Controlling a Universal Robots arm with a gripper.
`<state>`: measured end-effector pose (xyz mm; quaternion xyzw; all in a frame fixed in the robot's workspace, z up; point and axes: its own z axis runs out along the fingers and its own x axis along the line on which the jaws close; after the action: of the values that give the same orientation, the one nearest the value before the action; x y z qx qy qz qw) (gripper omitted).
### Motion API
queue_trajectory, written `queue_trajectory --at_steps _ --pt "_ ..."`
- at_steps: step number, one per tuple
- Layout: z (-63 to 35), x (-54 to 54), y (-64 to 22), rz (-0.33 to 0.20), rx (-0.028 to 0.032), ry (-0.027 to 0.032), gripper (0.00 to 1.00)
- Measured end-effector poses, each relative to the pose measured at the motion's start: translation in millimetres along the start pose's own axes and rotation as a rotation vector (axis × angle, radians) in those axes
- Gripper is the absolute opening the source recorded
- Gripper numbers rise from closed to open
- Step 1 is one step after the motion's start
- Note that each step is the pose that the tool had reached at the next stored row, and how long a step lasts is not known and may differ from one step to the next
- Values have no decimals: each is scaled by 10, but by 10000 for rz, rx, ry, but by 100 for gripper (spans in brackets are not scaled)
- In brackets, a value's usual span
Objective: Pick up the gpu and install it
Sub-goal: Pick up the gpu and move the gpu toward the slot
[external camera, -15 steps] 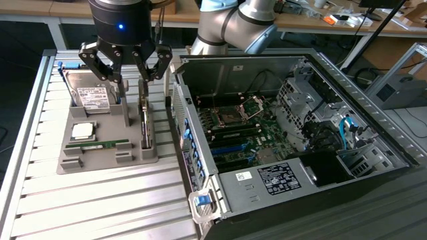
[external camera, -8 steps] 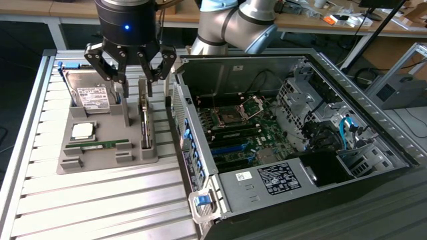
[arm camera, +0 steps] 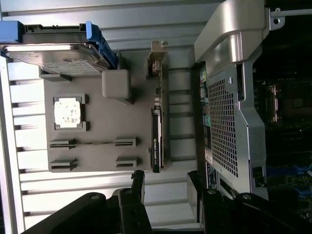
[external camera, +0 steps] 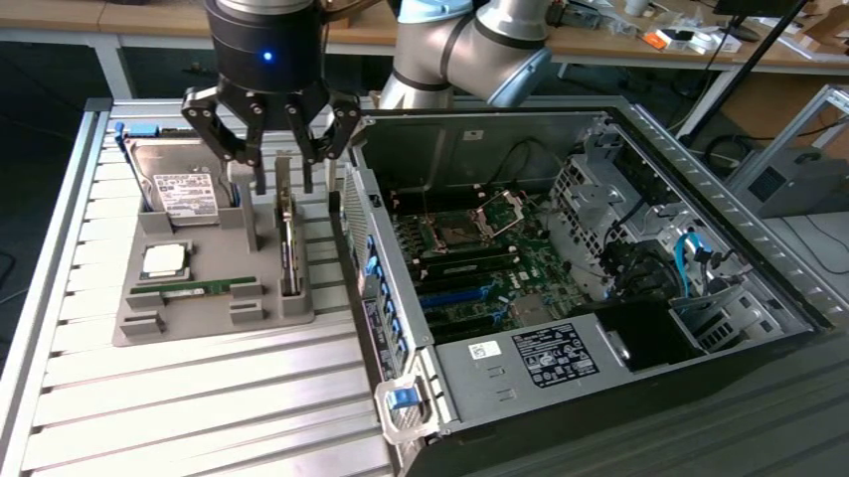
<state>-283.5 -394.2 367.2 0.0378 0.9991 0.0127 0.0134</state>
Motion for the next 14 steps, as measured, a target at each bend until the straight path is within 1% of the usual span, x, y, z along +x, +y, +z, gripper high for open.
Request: queue_trajectory --at_steps 11,14 --pt "18 -57 21 -2 54 -4 48" --pt "27 -87 33 -3 83 -6 48"
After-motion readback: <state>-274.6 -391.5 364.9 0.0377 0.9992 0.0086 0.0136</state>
